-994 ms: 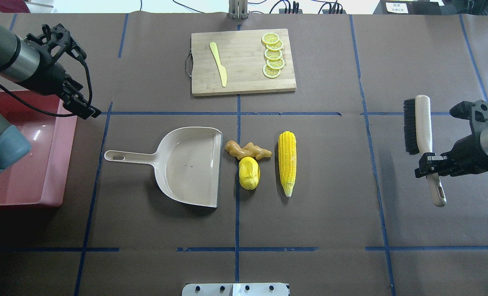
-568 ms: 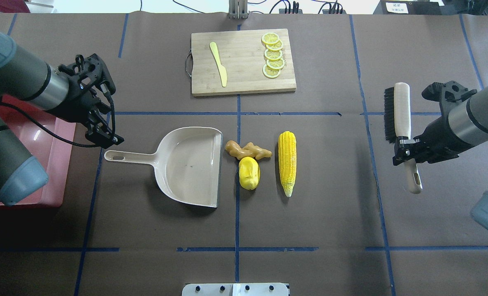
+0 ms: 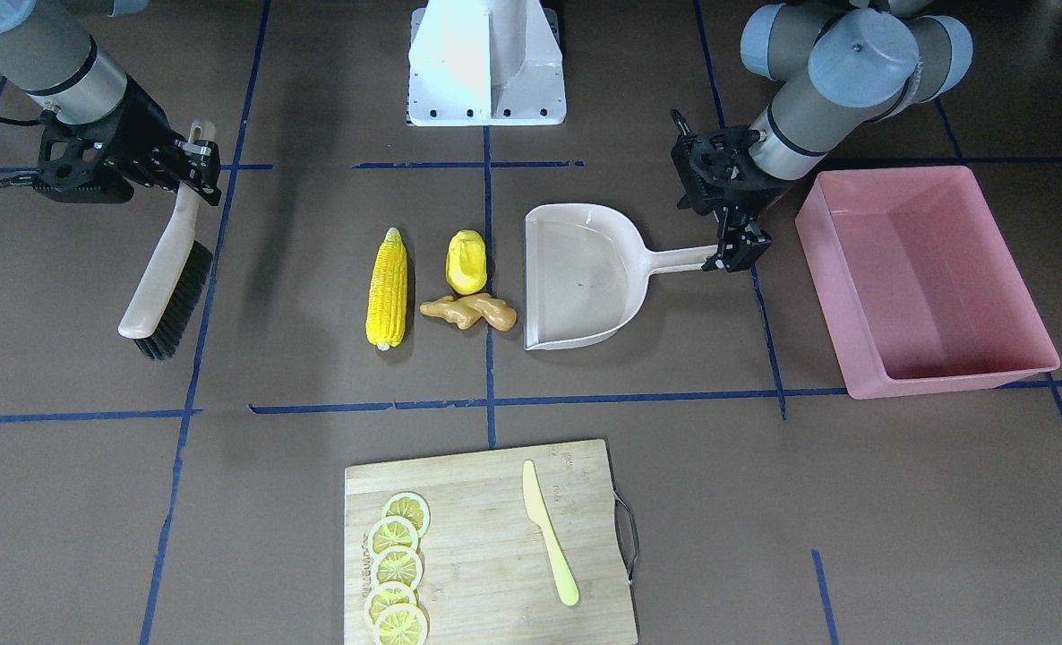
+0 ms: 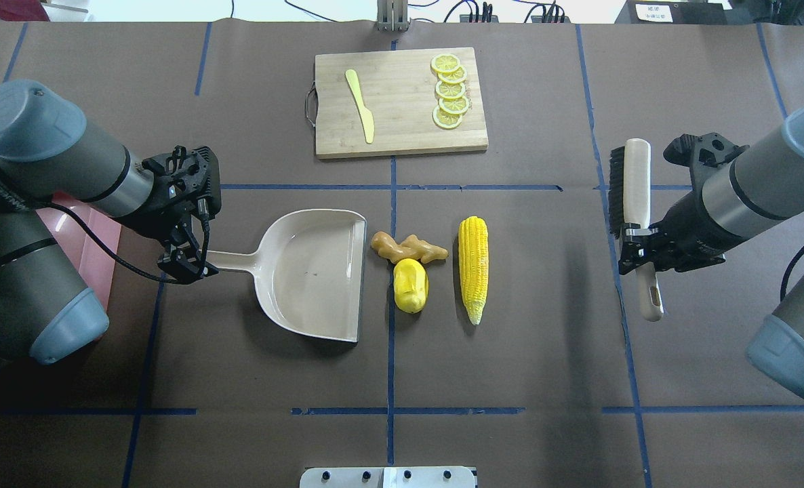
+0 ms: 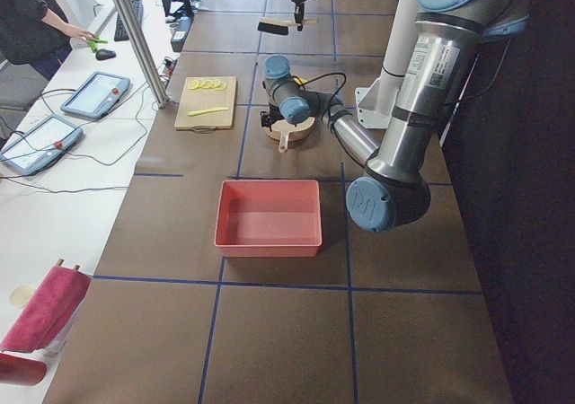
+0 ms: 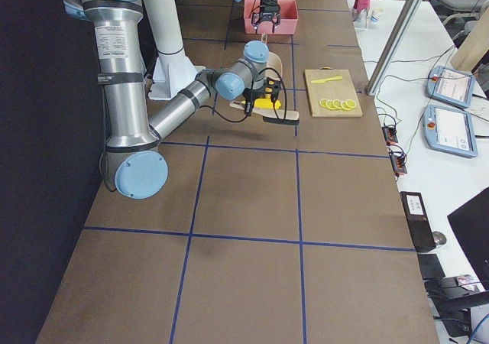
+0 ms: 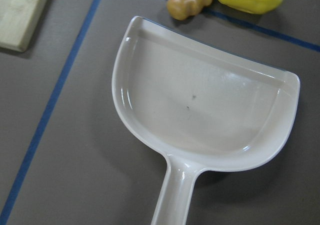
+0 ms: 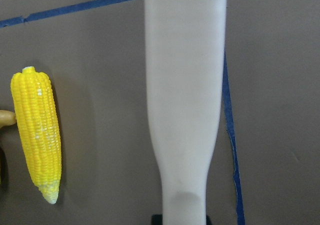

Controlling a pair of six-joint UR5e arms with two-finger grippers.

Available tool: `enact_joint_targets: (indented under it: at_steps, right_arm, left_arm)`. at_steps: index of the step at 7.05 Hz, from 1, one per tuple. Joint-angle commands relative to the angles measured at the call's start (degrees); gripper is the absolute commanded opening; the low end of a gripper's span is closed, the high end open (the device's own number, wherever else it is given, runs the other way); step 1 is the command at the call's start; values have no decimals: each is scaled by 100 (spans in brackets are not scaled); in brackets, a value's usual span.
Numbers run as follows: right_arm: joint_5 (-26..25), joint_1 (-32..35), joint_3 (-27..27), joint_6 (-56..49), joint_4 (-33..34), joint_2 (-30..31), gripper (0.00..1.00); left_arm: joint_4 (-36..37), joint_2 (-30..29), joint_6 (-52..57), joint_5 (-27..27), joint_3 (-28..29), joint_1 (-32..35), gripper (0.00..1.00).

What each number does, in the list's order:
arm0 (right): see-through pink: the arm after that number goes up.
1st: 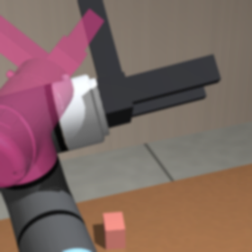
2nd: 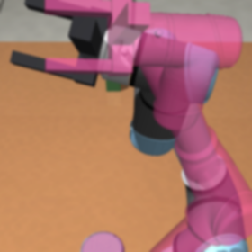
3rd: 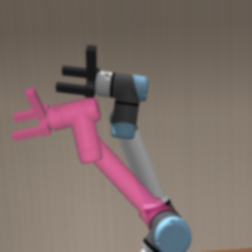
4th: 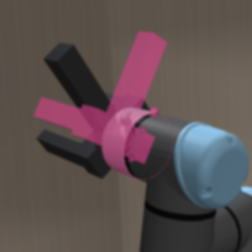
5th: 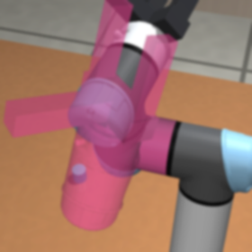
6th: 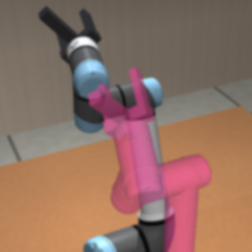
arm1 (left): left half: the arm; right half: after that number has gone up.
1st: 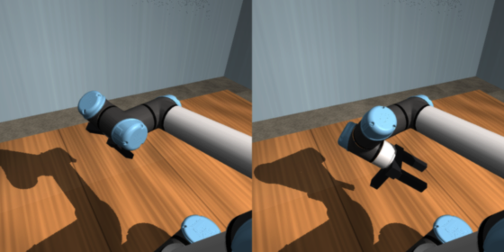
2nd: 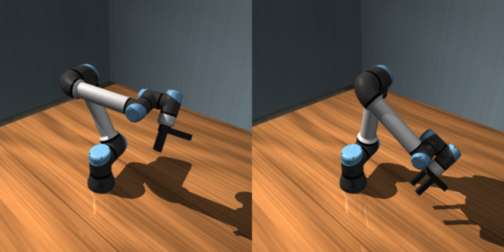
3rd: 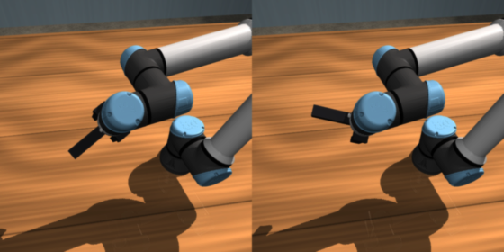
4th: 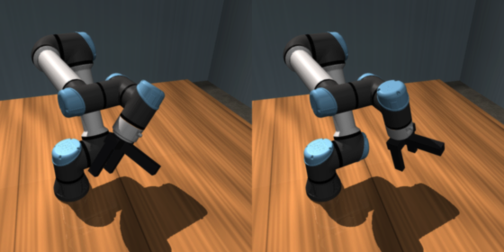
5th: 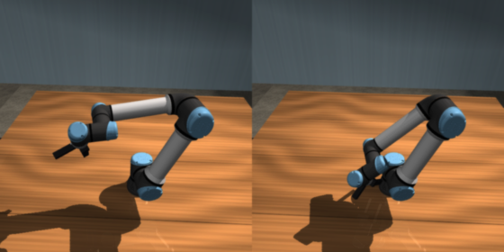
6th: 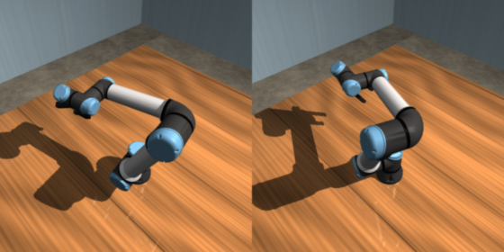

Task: Sweep and dump trash into bin
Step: 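Grasp the dustpan handle with the left gripper while the right gripper grasps the brush handle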

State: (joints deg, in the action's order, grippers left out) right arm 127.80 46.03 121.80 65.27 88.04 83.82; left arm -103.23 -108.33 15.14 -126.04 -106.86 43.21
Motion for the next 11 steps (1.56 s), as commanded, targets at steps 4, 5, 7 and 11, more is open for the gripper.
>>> enact_joint_targets:
  at_steps: [4,5,7,11]
  right_arm:
    - [0,-182,-25,144,3,-94,0]
    - [0,-182,-25,144,3,-94,0]
    - [0,-191,-25,153,3,-94,0]
    - [-465,-1016,-235,240,1146,-1089,0]
  left_arm:
    - [-48,-232,482,44,525,-277,99]
    - [-66,-354,482,35,744,-330,99]
    - [-127,-364,482,35,807,-496,99]
    - [-163,-408,490,27,877,-620,99]
